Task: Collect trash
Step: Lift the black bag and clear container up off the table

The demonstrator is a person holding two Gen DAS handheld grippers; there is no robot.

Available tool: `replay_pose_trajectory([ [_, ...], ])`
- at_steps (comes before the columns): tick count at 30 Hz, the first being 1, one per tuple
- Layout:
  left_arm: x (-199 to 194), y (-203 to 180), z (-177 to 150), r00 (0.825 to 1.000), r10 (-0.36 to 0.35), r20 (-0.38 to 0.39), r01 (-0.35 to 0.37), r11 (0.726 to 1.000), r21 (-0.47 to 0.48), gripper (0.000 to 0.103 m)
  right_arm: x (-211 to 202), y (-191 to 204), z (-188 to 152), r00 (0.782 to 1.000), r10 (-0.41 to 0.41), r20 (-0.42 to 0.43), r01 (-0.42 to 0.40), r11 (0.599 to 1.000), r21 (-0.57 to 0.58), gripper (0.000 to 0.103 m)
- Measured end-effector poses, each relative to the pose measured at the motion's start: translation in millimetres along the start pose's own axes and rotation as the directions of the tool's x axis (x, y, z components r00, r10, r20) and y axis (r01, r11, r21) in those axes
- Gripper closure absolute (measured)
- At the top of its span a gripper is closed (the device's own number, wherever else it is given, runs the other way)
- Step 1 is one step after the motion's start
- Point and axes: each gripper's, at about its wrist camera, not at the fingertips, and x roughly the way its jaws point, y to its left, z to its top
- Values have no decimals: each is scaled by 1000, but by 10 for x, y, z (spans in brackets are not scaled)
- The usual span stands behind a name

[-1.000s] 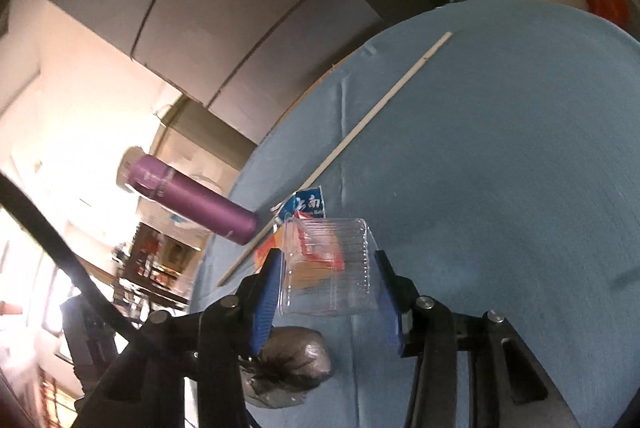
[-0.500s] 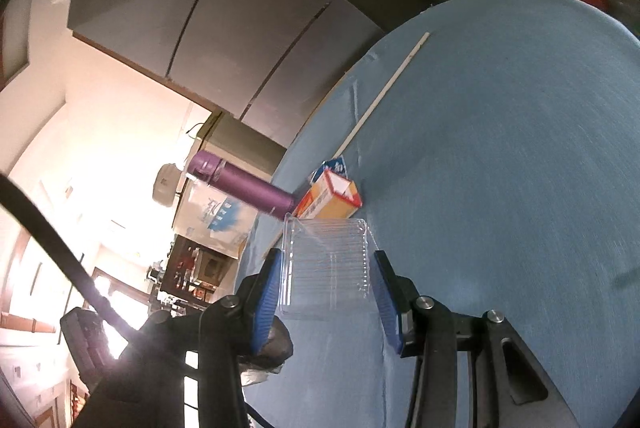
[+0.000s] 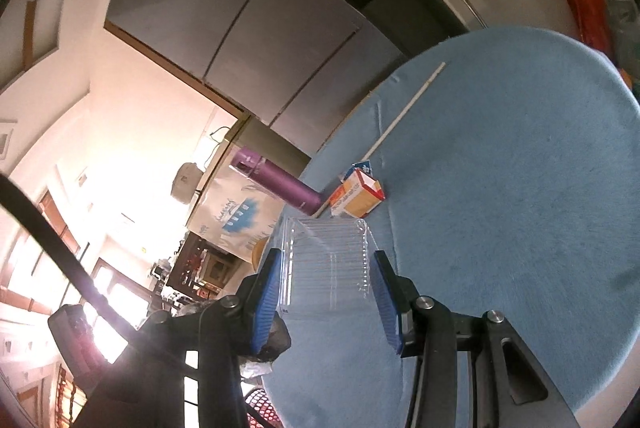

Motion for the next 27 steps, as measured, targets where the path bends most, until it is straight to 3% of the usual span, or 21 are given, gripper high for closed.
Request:
replay_pose_trajectory([
  [11, -387, -13, -19, 994, 56, 89, -58, 998, 25, 86, -284, 230, -123, 999, 25, 22, -24, 999, -40, 56],
  [27, -639, 12, -78, 988, 83, 129, -87, 996, 27, 86, -426, 485, -214, 999, 39, 37, -36, 996, -85, 56],
])
